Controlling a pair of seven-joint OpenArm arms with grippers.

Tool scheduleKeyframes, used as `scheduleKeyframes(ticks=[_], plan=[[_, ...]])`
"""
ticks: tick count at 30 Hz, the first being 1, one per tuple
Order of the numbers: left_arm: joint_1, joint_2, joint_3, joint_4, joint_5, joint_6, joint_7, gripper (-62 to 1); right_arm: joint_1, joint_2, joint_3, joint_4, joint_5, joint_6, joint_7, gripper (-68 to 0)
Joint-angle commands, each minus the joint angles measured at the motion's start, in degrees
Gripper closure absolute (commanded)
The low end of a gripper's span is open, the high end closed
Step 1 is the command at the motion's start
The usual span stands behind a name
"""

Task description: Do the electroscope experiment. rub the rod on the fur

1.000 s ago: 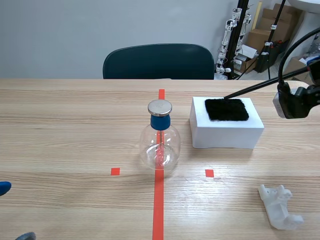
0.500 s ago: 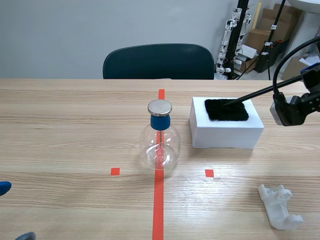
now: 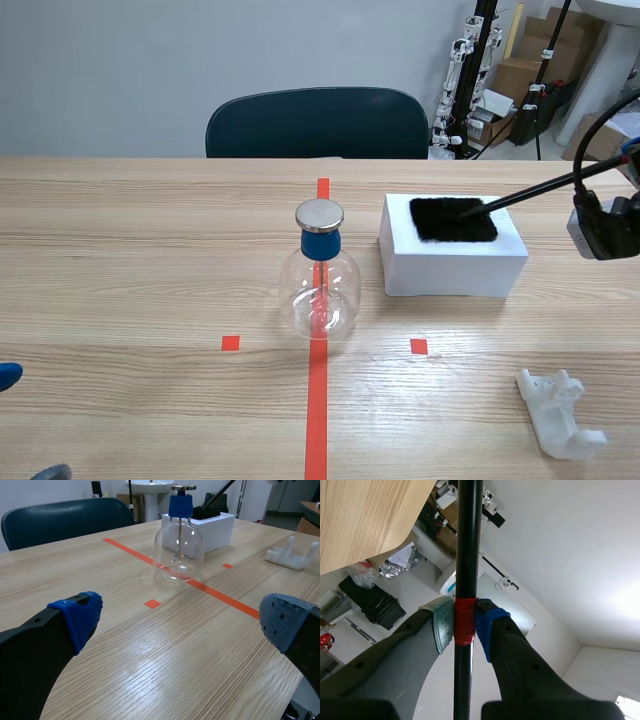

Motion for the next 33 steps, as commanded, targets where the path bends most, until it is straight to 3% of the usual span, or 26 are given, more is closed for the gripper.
scheduleKeyframes(ticks=[1,6,15,24,28,33], plan=[[-0.02,-0.37,-0.04,0.5,-0.76,-0.13,-1.01,-62.3,0.37,-1.16,0.22,0.66,-1.4,0.66,-0.02,-2.2],[-0.02,-0.37,-0.04,0.5,-0.76,-0.13,-1.01,-62.3,0.22,-3.74,0.2,1.16,-2.16,0.66,-0.9,-2.2],[-0.02,-0.37,-0.04,0.5,-0.76,-0.13,-1.01,-62.3,0.22,0.7,0.2,1.09,0.9,0.7,-2.03,-2.2],[-0.02,-0.37,-0.04,0.5,-0.76,-0.13,-1.01,-62.3,0.26,-4.68,0.2,1.16,-2.14,0.68,-2.14,-2.2],[-0.02,-0.37,-0.04,0.5,-0.76,-0.13,-1.01,-62.3,0.24,-2.8,0.2,1.14,-0.46,0.7,-2.67,-2.2],[-0.02,-0.37,-0.04,0.5,-0.76,-0.13,-1.01,-62.3,0.0,-1.36,0.2,0.15,1.55,0.87,-8.02,-2.2]])
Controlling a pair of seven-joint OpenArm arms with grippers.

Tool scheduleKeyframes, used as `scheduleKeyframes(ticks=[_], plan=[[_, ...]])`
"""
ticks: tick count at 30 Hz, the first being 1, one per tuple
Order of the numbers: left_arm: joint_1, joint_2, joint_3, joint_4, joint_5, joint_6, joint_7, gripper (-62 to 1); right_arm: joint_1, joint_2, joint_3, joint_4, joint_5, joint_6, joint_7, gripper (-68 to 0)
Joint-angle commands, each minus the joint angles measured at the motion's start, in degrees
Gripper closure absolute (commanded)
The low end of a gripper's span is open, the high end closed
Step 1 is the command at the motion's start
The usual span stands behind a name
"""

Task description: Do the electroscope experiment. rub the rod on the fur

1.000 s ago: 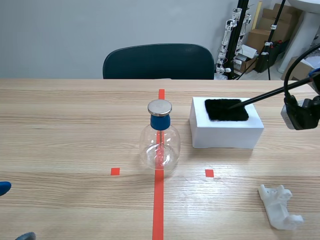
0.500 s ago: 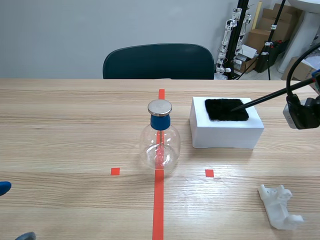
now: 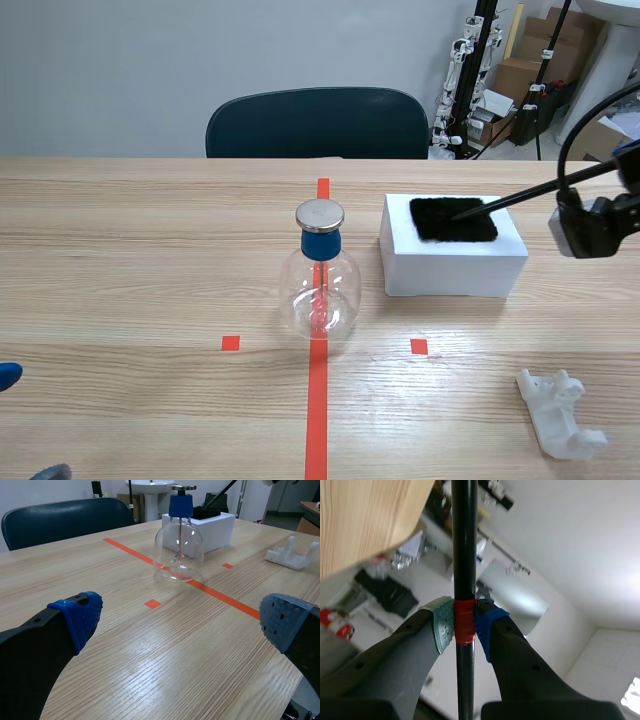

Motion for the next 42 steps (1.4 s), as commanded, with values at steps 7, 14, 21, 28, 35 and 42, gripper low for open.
scheduleKeyframes(ticks=[7,14,21,28,35,42], plan=[[-0.02,-0.37,-0.04,0.5,-0.76,-0.13,-1.01,-62.3,0.26,-1.79,0.22,0.46,-3.32,-0.02,4.81,-2.2],[-0.02,-0.37,-0.04,0.5,-0.76,-0.13,-1.01,-62.3,0.07,-0.17,-0.02,1.25,-1.4,0.04,1.64,-2.2],[-0.02,-0.37,-0.04,0.5,-0.76,-0.13,-1.01,-62.3,-0.37,0.2,-0.02,-0.07,-1.44,0.02,2.49,-2.2],[-0.02,-0.37,-0.04,0.5,-0.76,-0.13,-1.01,-62.3,-0.24,-3.34,-0.04,1.33,-3.76,0.02,4.11,-2.2],[-0.02,-0.37,-0.04,0.5,-0.76,-0.13,-1.01,-62.3,-1.09,0.5,-0.04,1.36,-1.29,0.04,2.6,-2.2],[-0.02,-0.37,-0.04,0.5,-0.76,-0.13,-1.01,-62.3,-1.88,0.48,-0.04,1.64,-1.95,0.02,4.44,-2.2]])
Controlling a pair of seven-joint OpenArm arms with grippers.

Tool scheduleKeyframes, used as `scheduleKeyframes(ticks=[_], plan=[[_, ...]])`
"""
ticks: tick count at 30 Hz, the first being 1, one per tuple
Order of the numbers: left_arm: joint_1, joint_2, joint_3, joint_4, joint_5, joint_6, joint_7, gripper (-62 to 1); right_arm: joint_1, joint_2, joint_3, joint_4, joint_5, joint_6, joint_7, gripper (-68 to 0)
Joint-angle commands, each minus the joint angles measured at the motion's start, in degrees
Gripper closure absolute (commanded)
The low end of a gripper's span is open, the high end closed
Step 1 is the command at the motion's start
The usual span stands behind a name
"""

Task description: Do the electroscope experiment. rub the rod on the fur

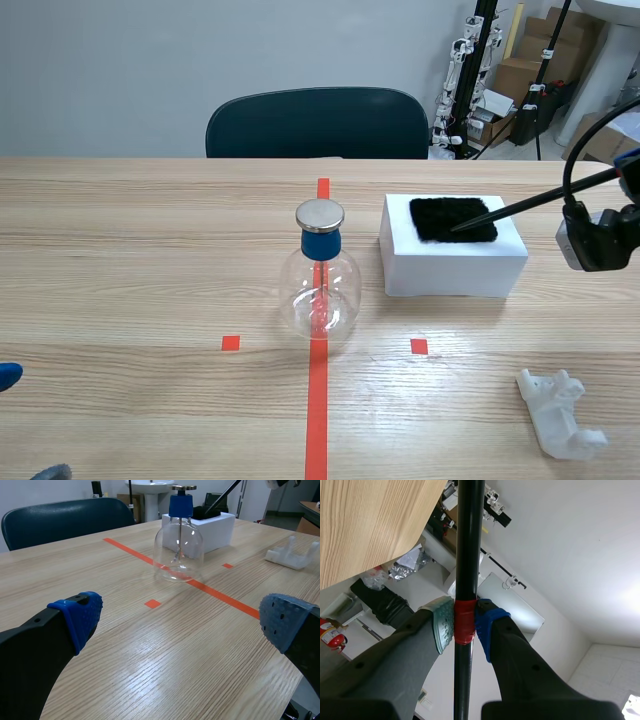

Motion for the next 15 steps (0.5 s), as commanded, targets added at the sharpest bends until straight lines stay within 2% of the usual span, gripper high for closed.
scheduleKeyframes(ticks=[1,6,13,15], plan=[[-0.02,-0.37,-0.04,0.5,-0.76,-0.13,-1.01,-62.3,0.07,-1.33,0.02,0.87,-1.42,0.52,-0.2,-2.2],[-0.02,-0.37,-0.04,0.5,-0.76,-0.13,-1.01,-62.3,0.02,-4.0,0.02,1.46,-2.56,0.52,-2.99,-2.2],[-0.02,-0.37,-0.04,0.5,-0.76,-0.13,-1.01,-62.3,0.02,0.02,0.04,1.14,1.25,0.52,-5.33,-2.2],[-0.02,-0.37,-0.04,0.5,-0.76,-0.13,-1.01,-62.3,0.04,0.13,0.11,0.57,1.36,0.52,-5.81,-2.2]])
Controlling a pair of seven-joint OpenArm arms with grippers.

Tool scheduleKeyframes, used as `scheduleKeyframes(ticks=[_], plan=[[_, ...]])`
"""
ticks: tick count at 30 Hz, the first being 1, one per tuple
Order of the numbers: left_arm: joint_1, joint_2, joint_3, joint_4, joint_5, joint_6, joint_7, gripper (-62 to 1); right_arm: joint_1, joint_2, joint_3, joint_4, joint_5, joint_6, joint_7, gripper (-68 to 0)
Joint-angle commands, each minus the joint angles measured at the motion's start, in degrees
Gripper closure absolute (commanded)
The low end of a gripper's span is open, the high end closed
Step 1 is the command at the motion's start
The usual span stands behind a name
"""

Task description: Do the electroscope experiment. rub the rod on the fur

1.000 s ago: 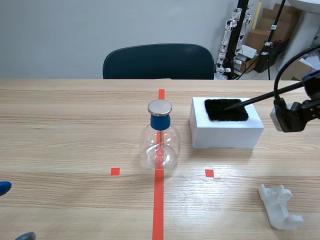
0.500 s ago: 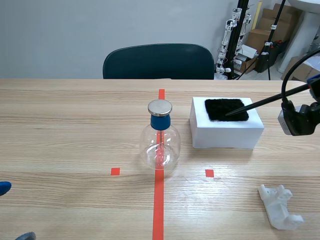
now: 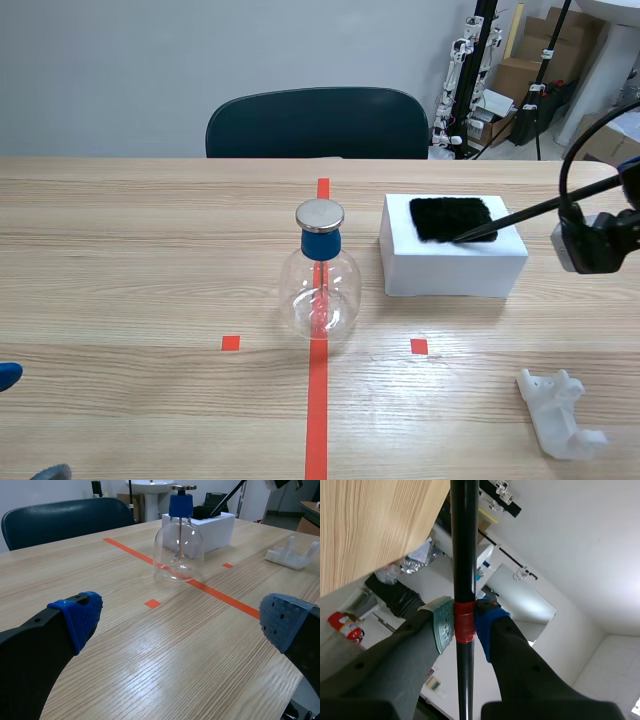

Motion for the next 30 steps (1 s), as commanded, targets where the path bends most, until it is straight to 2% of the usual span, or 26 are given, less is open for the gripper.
scheduleKeyframes(ticks=[1,8,16,19,22,26,30], plan=[[-0.02,-0.37,-0.04,0.5,-0.76,-0.13,-1.01,-62.3,0.85,0.44,0.15,-0.33,-0.7,0.02,-1.25,-2.2],[-0.02,-0.37,-0.04,0.5,-0.76,-0.13,-1.01,-62.3,3.13,-4.72,0.17,-0.2,-0.57,0.0,-1.49,-2.2],[-0.02,-0.37,-0.04,0.5,-0.76,-0.13,-1.01,-62.3,3.41,0.85,0.17,-0.22,5.62,0.0,-0.74,-2.2],[-0.02,-0.37,-0.04,0.5,-0.76,-0.13,-1.01,-62.3,3.41,0.13,0.17,-0.28,5.09,0.02,-0.33,-2.2],[-0.02,-0.37,-0.04,0.5,-0.76,-0.13,-1.01,-62.3,3.41,-2.47,0.17,-0.26,2.43,0.02,-0.39,-2.2],[-0.02,-0.37,-0.04,0.5,-0.76,-0.13,-1.01,-62.3,3.41,-5.81,0.17,-0.26,0.28,0.02,-3.76,-2.2],[-0.02,-0.37,-0.04,0.5,-0.76,-0.13,-1.01,-62.3,3.32,-4.37,0.17,-0.28,1.11,0.02,-4.39,-2.2]])
